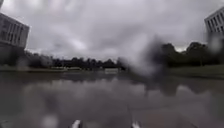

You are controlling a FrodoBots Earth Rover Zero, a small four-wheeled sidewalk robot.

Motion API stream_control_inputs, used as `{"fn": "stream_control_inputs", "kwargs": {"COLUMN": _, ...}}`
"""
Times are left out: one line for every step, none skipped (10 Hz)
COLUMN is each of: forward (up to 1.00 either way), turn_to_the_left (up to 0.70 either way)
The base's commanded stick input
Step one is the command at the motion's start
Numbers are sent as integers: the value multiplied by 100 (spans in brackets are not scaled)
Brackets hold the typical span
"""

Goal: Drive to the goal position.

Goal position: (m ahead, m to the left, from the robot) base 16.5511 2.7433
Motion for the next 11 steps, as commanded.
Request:
{"fn": "stream_control_inputs", "kwargs": {"forward": 70, "turn_to_the_left": 0}}
{"fn": "stream_control_inputs", "kwargs": {"forward": 70, "turn_to_the_left": 0}}
{"fn": "stream_control_inputs", "kwargs": {"forward": 70, "turn_to_the_left": 0}}
{"fn": "stream_control_inputs", "kwargs": {"forward": 70, "turn_to_the_left": 0}}
{"fn": "stream_control_inputs", "kwargs": {"forward": 70, "turn_to_the_left": 0}}
{"fn": "stream_control_inputs", "kwargs": {"forward": 70, "turn_to_the_left": 0}}
{"fn": "stream_control_inputs", "kwargs": {"forward": 70, "turn_to_the_left": 0}}
{"fn": "stream_control_inputs", "kwargs": {"forward": 70, "turn_to_the_left": 0}}
{"fn": "stream_control_inputs", "kwargs": {"forward": 70, "turn_to_the_left": 0}}
{"fn": "stream_control_inputs", "kwargs": {"forward": 70, "turn_to_the_left": 0}}
{"fn": "stream_control_inputs", "kwargs": {"forward": 70, "turn_to_the_left": 0}}
